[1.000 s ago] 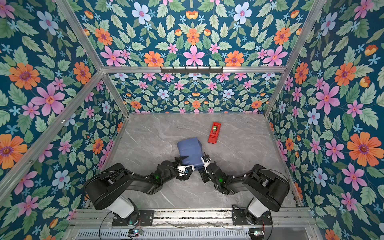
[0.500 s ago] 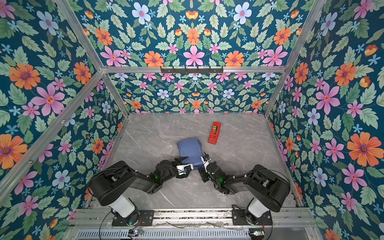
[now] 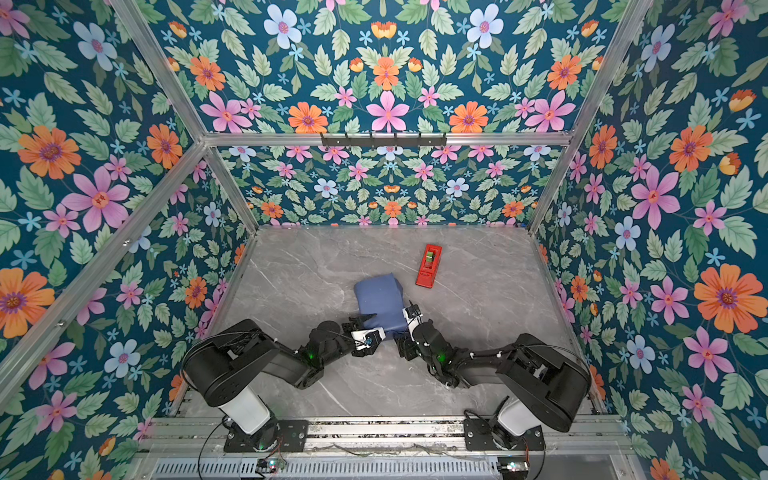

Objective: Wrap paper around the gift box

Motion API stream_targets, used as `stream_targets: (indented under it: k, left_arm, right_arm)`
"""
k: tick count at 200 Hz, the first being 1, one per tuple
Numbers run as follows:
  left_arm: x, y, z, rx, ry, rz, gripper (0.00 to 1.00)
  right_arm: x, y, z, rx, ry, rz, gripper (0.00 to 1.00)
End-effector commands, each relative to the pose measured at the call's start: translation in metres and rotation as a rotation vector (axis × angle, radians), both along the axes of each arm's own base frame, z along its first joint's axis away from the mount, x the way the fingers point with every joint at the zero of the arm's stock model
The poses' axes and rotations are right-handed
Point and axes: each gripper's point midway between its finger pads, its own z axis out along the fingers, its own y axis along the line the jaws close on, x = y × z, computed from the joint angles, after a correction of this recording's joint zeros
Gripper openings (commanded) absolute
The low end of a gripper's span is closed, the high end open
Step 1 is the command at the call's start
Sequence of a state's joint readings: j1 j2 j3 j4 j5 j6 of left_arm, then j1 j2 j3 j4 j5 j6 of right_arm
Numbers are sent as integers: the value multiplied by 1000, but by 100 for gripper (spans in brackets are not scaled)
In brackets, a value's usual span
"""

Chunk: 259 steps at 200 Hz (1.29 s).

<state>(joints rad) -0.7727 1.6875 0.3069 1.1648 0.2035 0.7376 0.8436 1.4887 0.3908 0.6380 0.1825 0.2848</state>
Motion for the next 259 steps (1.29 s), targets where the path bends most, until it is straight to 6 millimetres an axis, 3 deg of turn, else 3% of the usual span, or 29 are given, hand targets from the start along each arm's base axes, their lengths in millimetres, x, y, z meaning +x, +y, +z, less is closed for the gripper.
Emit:
stream_targets:
  k: [1, 58, 107, 149, 168, 207, 230, 259]
  left_arm:
    - [-3, 2, -10, 18, 39, -3, 74]
    - [-2, 2, -9, 15, 39, 3, 74]
    - [0, 3, -7, 4, 38, 14, 74]
    - [0, 4, -6, 1, 37, 14, 74]
    - [0, 4, -5, -1, 37, 13, 74]
    - [0, 4, -6, 0, 40, 14, 74]
    - [0, 4, -6, -2, 40, 16, 74]
    - [0, 4, -6, -2, 44, 14, 74]
  right_arm:
    - [3, -3, 5, 2, -4, -25, 76]
    - [0, -2, 20, 20, -5, -16, 80]
    - [-15, -5, 32, 43, 40, 41, 81]
    - [-13, -21, 68, 168, 130, 70, 81]
    - [0, -32, 89, 216, 180, 38, 80]
    - [51, -71, 113, 410, 375, -138, 76]
    - [85, -86, 112, 473, 465, -216, 74]
    - [132, -99, 103, 561, 526, -268, 63]
